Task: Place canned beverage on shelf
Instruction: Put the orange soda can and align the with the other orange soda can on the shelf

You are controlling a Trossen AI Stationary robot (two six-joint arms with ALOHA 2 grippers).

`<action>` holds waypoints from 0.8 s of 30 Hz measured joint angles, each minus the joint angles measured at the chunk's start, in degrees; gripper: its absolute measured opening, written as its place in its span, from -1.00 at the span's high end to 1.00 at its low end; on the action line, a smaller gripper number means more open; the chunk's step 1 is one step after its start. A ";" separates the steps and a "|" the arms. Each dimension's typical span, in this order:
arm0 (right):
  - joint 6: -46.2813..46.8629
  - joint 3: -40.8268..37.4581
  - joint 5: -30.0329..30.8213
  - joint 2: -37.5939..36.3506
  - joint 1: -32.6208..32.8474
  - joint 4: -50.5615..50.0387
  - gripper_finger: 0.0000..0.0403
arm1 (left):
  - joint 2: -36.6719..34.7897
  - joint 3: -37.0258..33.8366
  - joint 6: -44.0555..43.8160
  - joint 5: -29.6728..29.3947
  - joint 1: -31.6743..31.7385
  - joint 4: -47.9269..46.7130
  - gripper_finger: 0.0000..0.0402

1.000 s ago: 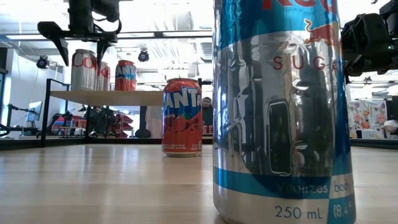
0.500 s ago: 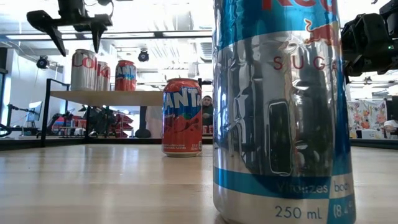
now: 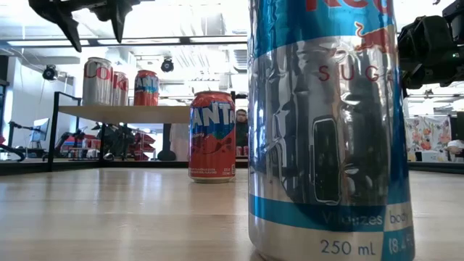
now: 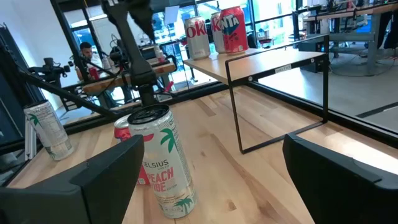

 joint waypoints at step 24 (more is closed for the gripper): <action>0.02 0.00 -0.02 0.00 0.00 0.00 -0.83 | 28.81 12.36 -22.93 1.53 -25.75 11.42 -0.87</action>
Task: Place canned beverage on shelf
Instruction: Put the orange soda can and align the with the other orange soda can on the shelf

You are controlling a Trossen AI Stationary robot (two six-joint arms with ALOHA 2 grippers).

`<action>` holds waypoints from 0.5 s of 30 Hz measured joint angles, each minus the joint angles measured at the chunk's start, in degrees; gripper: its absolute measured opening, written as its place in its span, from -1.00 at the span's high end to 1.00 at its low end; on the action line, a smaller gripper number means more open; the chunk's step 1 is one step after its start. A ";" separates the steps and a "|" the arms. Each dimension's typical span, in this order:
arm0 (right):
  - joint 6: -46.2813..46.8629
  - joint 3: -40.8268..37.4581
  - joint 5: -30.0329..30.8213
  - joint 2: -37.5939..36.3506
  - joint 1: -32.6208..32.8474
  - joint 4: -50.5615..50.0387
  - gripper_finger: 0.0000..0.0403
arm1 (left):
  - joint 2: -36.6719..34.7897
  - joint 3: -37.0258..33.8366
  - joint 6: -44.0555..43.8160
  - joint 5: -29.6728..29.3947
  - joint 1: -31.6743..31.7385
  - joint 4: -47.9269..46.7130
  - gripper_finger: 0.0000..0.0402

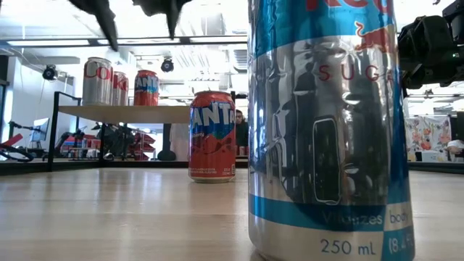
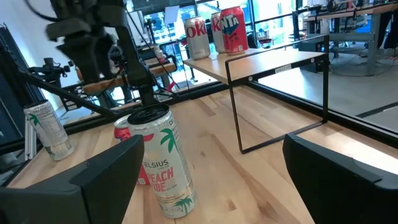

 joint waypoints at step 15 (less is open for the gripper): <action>0.00 0.01 0.00 -0.02 -0.01 0.00 -0.83 | 19.63 25.78 9.34 -1.42 1.16 -8.66 -0.85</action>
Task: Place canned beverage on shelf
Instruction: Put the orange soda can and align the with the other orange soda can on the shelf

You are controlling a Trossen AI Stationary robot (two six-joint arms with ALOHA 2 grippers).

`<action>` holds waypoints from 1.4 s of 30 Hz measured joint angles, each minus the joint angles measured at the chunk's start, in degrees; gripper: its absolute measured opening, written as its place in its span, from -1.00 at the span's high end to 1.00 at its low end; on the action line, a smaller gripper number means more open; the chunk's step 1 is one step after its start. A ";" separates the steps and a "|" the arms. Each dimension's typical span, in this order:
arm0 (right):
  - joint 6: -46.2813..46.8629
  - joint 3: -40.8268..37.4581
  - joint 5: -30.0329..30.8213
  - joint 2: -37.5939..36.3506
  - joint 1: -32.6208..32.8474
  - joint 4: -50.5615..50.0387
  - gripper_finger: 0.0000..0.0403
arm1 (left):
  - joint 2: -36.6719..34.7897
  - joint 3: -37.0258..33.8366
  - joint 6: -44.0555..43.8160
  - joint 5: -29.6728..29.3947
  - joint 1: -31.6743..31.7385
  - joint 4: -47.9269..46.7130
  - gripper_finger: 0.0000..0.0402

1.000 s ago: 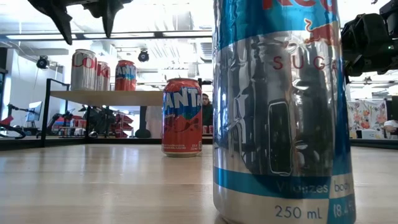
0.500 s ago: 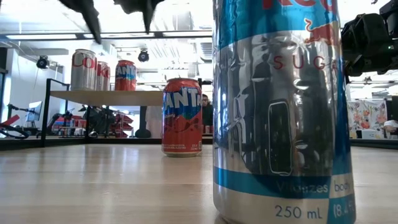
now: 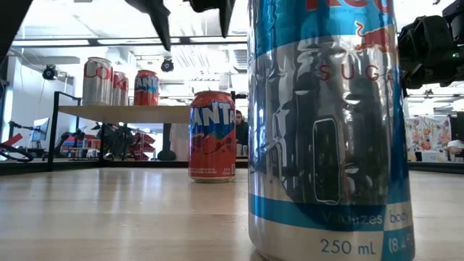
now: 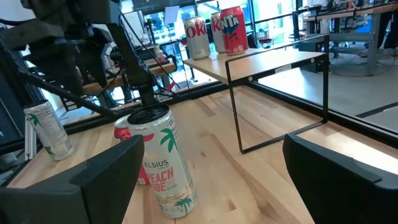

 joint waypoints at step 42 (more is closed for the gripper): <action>0.00 0.02 0.01 0.00 -0.01 0.00 -0.83 | 5.84 -13.78 1.05 5.18 7.31 15.17 -0.78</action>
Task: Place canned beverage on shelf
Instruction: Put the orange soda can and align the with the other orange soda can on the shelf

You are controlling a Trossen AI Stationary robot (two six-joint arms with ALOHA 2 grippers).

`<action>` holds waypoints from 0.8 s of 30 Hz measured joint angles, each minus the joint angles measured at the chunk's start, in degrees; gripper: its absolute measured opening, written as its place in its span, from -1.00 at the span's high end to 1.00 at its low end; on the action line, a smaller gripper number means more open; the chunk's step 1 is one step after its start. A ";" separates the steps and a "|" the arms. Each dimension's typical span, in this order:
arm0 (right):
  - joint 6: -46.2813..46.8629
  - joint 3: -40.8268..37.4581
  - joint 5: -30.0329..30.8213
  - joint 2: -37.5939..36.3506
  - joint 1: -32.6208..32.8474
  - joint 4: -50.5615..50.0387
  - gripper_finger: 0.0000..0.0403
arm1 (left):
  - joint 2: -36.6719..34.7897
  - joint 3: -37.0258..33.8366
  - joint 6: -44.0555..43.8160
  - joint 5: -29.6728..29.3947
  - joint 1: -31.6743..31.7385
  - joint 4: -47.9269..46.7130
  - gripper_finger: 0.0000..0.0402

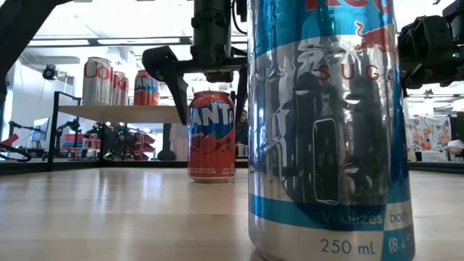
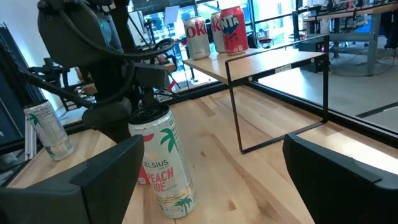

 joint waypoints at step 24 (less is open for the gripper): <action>-0.01 -0.02 -0.01 0.01 0.02 0.00 -0.83 | -1.90 -1.88 1.87 1.16 0.04 1.20 -0.42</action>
